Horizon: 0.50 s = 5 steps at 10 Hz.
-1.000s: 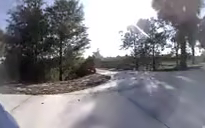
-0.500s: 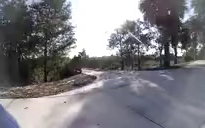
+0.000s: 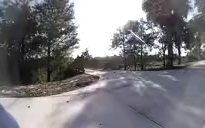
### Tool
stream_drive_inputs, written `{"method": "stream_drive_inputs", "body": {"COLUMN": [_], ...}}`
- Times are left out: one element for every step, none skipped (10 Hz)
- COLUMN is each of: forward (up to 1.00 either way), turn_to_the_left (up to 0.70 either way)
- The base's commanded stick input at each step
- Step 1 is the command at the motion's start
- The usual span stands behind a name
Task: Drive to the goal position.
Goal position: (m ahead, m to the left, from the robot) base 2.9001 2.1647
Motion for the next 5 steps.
{"method": "stream_drive_inputs", "body": {"forward": [0.0, 0.0, 0.0, 0.0, 0.0], "turn_to_the_left": [0.45, 0.45, 0.45, 0.45, 0.45]}}
